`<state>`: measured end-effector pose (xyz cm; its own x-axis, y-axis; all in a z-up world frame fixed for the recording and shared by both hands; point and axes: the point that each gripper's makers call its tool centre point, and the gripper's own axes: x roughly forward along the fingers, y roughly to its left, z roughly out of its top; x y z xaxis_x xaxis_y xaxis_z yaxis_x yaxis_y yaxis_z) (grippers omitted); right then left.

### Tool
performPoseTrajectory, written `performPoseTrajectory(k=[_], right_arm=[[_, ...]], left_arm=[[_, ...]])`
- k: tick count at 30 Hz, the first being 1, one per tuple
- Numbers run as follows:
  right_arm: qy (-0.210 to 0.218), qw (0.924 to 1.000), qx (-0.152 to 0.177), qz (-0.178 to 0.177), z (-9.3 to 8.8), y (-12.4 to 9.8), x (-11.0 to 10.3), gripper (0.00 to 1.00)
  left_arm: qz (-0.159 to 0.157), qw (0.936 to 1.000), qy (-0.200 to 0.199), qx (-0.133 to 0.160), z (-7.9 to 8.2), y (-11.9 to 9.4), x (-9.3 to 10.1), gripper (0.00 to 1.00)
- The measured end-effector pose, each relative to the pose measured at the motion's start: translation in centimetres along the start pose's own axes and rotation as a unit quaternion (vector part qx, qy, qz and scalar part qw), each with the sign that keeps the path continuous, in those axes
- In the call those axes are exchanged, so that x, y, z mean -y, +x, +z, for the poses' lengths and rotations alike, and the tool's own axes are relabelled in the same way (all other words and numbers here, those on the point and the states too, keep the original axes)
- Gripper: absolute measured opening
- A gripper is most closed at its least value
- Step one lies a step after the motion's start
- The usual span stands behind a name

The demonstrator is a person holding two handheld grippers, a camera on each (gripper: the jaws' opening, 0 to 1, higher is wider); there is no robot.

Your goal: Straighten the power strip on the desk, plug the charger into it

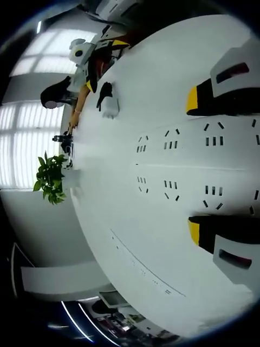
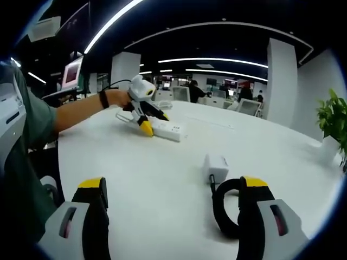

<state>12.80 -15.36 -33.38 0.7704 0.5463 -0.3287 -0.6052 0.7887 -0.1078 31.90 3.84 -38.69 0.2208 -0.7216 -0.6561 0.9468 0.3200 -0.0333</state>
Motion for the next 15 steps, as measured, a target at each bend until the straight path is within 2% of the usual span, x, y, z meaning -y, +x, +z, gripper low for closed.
performPoseTrajectory(k=[2,9,15], right_arm=[[0.002,1.0000,0.002,-0.001,0.0,-0.1,0.1,1.00],[0.005,1.0000,0.003,-0.002,-0.2,-0.2,0.1,1.00],[0.006,1.0000,0.003,-0.003,-0.3,-0.4,0.2,1.00]], left_arm=[[0.000,1.0000,0.003,-0.008,0.1,0.2,0.0,0.75],[-0.009,0.9999,0.009,-0.001,0.8,0.9,0.2,0.75],[-0.017,0.9997,0.017,-0.007,1.5,1.8,0.5,0.75]])
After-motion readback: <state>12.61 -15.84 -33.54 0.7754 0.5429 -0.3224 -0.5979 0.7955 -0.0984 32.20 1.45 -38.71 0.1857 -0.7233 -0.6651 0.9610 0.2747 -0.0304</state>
